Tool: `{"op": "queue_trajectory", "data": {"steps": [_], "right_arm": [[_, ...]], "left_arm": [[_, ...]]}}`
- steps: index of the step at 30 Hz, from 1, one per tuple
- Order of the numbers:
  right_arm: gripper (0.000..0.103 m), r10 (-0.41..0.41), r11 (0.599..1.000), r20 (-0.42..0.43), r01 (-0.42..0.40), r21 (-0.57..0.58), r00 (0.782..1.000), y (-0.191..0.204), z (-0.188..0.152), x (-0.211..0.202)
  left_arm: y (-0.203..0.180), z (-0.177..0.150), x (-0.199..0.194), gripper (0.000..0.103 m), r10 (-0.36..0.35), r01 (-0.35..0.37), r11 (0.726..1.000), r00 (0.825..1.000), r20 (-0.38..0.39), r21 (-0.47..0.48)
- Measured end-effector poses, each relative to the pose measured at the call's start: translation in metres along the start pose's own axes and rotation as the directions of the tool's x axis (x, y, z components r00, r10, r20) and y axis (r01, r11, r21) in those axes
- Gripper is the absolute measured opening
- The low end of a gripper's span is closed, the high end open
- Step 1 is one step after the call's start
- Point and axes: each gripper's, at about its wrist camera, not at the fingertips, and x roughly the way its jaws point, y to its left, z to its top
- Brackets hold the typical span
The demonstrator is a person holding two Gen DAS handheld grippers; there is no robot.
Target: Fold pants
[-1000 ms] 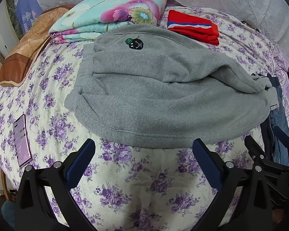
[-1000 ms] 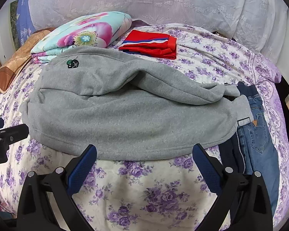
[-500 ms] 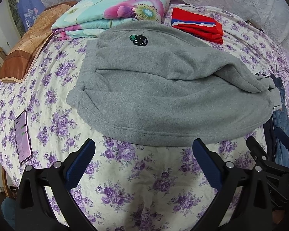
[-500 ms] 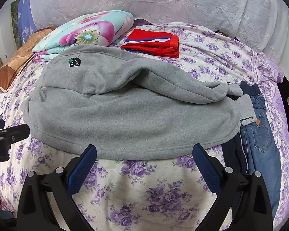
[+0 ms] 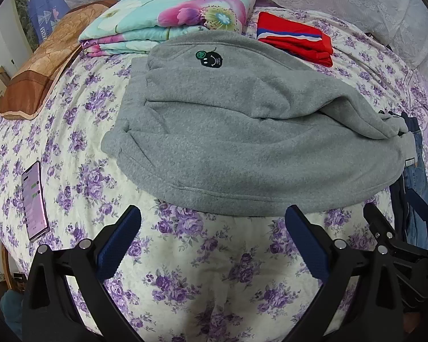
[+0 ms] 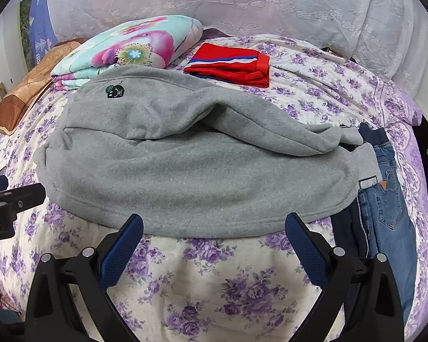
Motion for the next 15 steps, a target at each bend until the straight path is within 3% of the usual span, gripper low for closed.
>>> {"op": "queue_trajectory", "data": {"steps": [15], "right_arm": [[0.100,-0.004,1.000,-0.006,0.004,0.005,1.000,0.0013,-0.0054,-0.0043]], "left_arm": [[-0.0019,-0.0016,-0.0020,0.098,-0.004,0.004,1.000,1.000,-0.005,0.009]]}}
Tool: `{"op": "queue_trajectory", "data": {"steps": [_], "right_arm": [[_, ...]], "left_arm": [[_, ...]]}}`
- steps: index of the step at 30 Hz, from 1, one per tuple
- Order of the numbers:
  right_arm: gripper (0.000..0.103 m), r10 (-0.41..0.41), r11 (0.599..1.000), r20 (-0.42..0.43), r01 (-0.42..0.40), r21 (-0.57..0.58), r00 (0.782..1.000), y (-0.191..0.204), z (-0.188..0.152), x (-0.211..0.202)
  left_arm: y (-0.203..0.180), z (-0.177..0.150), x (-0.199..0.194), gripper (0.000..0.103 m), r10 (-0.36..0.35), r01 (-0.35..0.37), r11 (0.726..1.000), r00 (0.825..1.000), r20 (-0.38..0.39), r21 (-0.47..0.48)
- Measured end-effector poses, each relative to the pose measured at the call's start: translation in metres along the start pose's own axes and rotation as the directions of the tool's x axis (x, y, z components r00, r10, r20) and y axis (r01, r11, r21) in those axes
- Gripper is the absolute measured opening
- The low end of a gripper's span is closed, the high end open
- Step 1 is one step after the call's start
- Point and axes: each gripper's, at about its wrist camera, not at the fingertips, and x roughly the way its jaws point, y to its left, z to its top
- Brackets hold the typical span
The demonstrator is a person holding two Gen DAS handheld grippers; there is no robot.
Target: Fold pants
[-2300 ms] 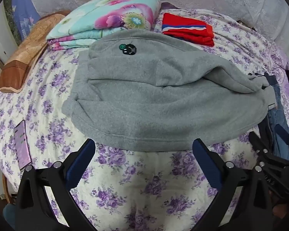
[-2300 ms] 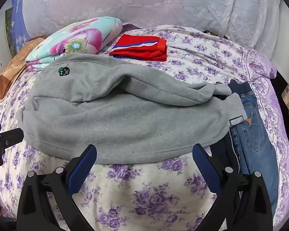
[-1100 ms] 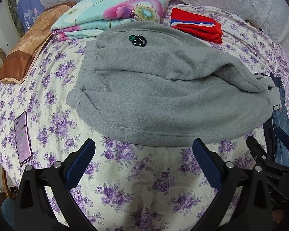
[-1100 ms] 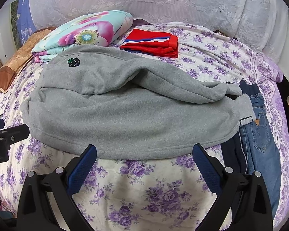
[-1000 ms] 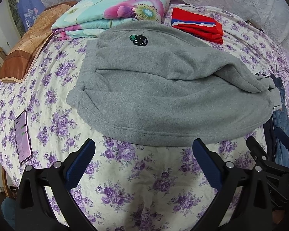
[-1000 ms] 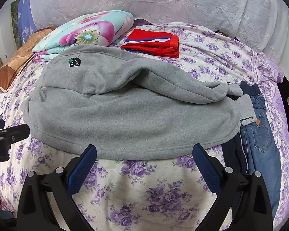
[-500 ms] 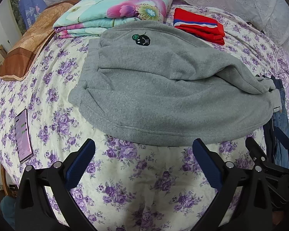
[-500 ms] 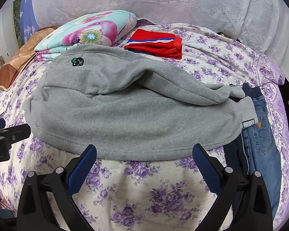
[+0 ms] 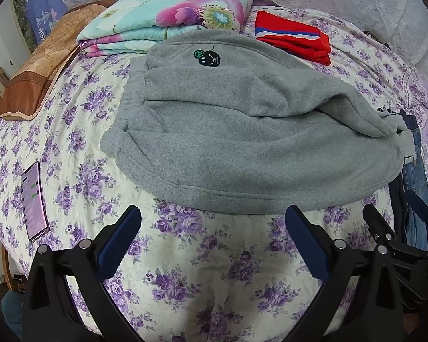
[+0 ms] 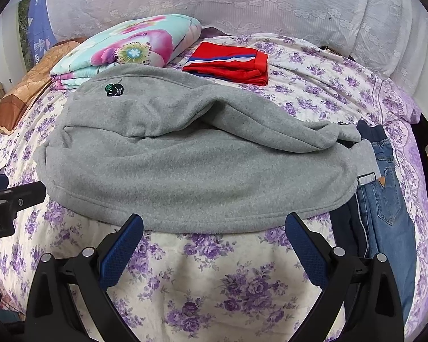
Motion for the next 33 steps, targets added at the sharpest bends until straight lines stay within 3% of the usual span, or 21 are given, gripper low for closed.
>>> {"op": "queue_trajectory", "data": {"steps": [33], "right_arm": [[0.100,-0.009,1.000,-0.019,0.009,0.000,1.000,0.0026,-0.0024,0.0004]], "left_arm": [[0.0061,0.0019,0.0069,0.098,0.002,-0.002,1.000,1.000,-0.021,-0.012]]}}
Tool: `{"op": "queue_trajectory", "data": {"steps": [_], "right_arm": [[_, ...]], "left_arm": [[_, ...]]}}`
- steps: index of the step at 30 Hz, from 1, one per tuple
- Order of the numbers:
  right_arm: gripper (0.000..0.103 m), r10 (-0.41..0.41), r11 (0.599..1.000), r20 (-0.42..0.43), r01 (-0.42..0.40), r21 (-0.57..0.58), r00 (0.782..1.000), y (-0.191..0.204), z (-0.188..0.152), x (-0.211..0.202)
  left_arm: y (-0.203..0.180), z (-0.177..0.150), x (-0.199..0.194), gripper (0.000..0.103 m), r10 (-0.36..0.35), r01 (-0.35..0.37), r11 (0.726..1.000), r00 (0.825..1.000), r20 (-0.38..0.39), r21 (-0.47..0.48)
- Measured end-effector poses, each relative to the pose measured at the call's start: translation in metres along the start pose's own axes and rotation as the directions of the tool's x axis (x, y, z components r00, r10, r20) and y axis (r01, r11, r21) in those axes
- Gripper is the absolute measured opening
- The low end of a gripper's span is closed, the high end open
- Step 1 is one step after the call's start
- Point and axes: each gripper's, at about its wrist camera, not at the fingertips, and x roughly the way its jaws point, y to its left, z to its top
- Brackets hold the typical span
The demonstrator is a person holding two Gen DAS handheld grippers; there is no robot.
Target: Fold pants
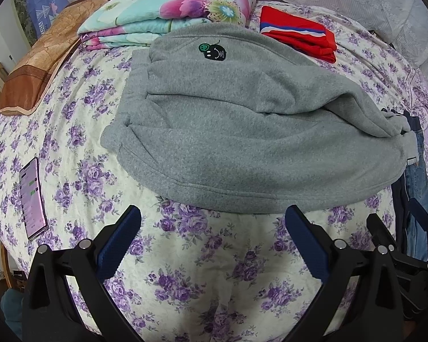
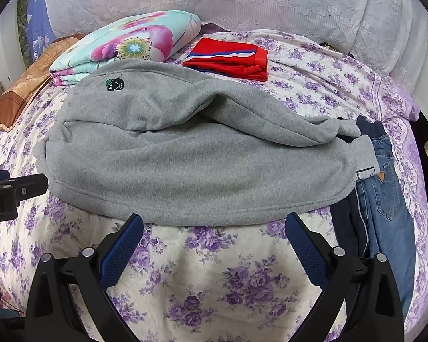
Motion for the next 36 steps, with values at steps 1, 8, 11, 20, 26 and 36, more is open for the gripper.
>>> {"op": "queue_trajectory", "data": {"steps": [1,8,11,20,26,36], "right_arm": [[0.100,0.001,1.000,0.000,-0.001,0.000,1.000,0.000,0.000,0.000],[0.100,0.000,1.000,-0.007,0.000,0.004,1.000,0.002,-0.001,0.004],[0.100,0.000,1.000,-0.012,0.000,0.005,1.000,0.002,-0.001,0.007],[0.100,-0.011,0.999,-0.018,0.012,0.034,1.000,-0.006,0.003,0.013],[0.100,-0.022,0.999,-0.021,0.023,0.025,1.000,-0.009,0.005,0.021],[0.100,-0.081,0.914,-0.139,0.129,0.384,0.987,-0.121,-0.016,0.065]], "left_arm": [[0.000,-0.001,0.000,0.098,0.000,0.000,1.000,1.000,-0.001,0.001],[-0.001,0.001,0.005,0.098,0.000,0.000,1.000,1.000,-0.008,-0.001],[0.001,0.003,0.007,0.098,-0.001,0.001,1.000,1.000,-0.016,-0.002],[0.005,0.011,0.007,0.098,0.030,-0.030,1.000,0.999,0.018,0.002],[0.010,0.017,0.019,0.098,0.010,-0.010,1.000,1.000,-0.015,-0.009],[0.088,0.034,0.079,0.098,-0.016,-0.006,0.982,0.993,-0.116,-0.191]]}}
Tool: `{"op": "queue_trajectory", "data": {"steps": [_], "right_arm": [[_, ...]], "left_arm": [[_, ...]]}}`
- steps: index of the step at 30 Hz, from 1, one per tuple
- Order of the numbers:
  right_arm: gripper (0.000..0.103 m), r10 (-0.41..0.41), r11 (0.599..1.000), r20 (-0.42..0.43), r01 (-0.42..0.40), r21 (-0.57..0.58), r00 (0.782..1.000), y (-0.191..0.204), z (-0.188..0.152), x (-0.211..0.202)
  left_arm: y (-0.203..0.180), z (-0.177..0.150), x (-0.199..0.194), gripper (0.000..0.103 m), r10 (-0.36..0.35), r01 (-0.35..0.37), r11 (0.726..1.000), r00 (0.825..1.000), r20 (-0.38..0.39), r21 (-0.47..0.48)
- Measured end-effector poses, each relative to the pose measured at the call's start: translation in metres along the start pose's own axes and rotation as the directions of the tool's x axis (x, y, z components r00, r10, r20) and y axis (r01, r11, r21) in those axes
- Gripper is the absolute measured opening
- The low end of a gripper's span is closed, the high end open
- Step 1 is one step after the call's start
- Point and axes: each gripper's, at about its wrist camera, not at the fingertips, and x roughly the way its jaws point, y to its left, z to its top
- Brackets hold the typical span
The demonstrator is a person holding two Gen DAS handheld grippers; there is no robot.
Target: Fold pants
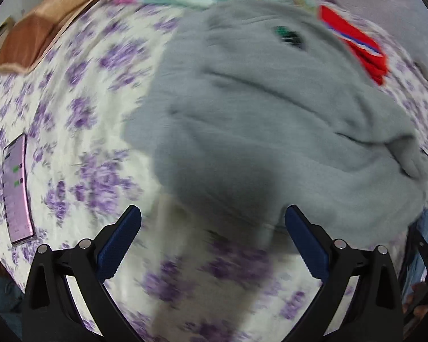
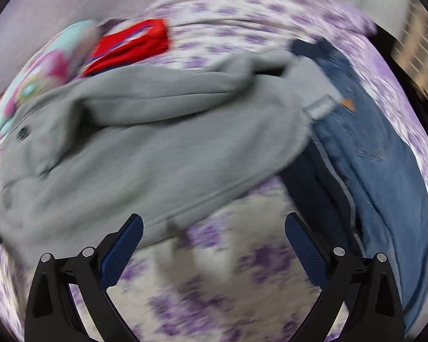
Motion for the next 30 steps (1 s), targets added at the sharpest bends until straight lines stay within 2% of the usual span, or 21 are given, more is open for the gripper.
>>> {"op": "queue_trajectory", "data": {"steps": [3,6,14,17,21,22,24,26,30], "right_arm": [[0.100,-0.033,0.999,0.001,0.033,0.041,0.999,-0.017,0.003,0.009],[0.100,-0.039,0.998,-0.011,0.039,0.055,0.999,-0.025,0.001,0.018],[0.100,-0.001,0.999,-0.046,0.003,0.043,0.999,-0.018,0.002,0.034],[0.100,0.026,0.999,-0.041,-0.025,0.034,0.999,-0.013,0.005,0.032],[0.100,0.031,0.999,-0.038,-0.031,0.022,0.999,-0.010,0.007,0.033],[0.100,0.031,0.999,-0.038,-0.030,0.023,0.999,-0.011,0.008,0.033],[0.100,0.026,0.999,-0.035,-0.025,0.025,0.999,-0.014,0.008,0.034],[0.100,0.017,0.999,-0.028,-0.016,0.038,0.999,-0.021,0.009,0.035],[0.100,0.012,0.995,-0.008,-0.012,0.104,1.000,-0.044,0.017,0.038]], "left_arm": [[0.022,0.007,0.005,0.098,-0.013,0.010,0.996,1.000,-0.028,-0.087],[0.034,0.010,0.007,0.098,-0.036,0.028,0.990,0.998,-0.054,-0.137],[0.034,0.028,0.024,0.098,-0.074,0.058,0.985,0.993,-0.095,-0.160],[0.025,0.042,0.035,0.092,-0.082,0.064,0.985,0.991,-0.106,-0.161],[0.023,0.056,0.053,0.056,-0.181,0.144,0.961,0.973,-0.143,-0.236],[0.021,0.059,0.051,0.040,-0.189,0.153,0.958,0.973,-0.131,-0.240],[0.011,0.059,0.040,0.024,-0.177,0.154,0.965,0.980,-0.094,-0.210],[0.006,0.063,0.030,0.020,-0.154,0.139,0.972,0.986,-0.064,-0.189],[0.010,0.062,0.027,0.019,-0.165,0.153,0.966,0.985,-0.041,-0.208]]}}
